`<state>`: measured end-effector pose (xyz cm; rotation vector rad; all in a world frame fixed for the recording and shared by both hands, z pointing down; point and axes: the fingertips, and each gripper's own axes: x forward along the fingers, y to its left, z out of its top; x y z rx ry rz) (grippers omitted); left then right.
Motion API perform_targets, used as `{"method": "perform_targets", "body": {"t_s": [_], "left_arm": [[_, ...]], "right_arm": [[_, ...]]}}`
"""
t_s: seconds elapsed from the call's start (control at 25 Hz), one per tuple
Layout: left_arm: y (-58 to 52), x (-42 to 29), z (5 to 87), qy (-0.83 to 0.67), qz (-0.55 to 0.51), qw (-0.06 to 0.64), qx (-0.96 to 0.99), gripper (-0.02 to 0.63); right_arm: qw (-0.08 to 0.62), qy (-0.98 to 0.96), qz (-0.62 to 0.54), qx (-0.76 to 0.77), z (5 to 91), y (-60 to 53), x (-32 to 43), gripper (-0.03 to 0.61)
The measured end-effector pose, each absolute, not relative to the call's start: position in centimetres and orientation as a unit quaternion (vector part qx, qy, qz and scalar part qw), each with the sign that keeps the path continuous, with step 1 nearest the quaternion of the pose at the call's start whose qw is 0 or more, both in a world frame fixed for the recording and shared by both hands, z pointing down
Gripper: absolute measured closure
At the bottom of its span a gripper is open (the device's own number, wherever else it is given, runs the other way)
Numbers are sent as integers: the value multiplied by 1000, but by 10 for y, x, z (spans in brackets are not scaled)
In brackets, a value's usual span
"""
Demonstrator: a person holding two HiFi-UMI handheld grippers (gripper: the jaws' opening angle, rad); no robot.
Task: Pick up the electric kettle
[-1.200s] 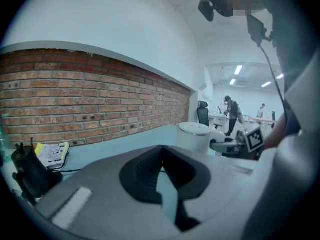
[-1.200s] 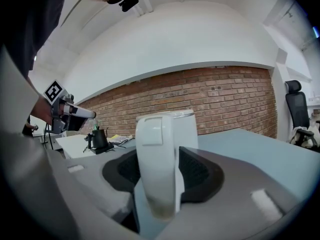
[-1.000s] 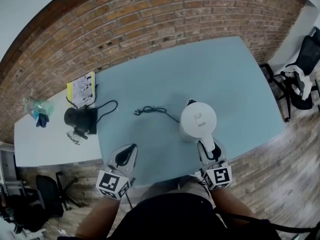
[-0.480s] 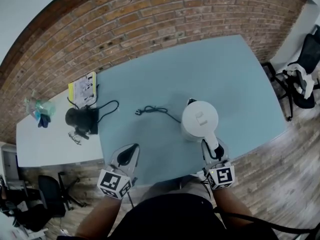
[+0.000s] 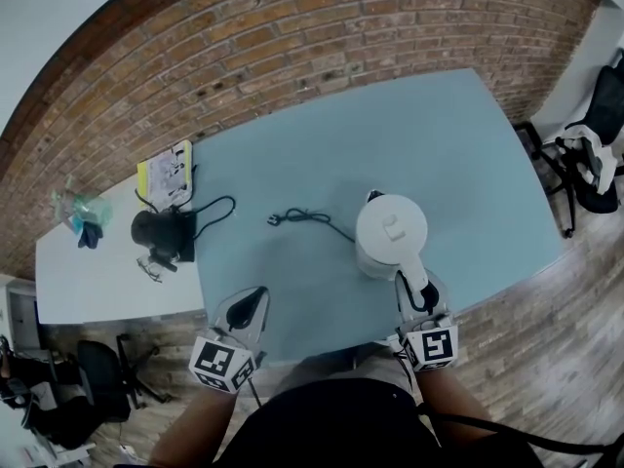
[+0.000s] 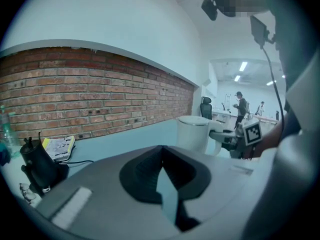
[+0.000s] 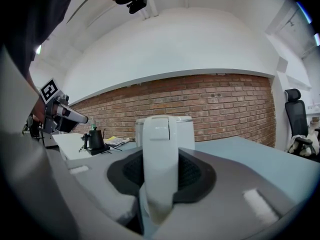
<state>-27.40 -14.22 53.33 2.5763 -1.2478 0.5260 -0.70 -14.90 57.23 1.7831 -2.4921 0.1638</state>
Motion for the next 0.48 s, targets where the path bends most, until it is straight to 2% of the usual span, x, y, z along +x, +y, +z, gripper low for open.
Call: {"method": "perform_targets", "body": {"t_s": [0.48], "left_arm": [[-136, -281, 531, -437, 181, 114, 873, 609]], "right_arm": [[27, -815, 40, 578, 563, -156, -4, 459]]}}
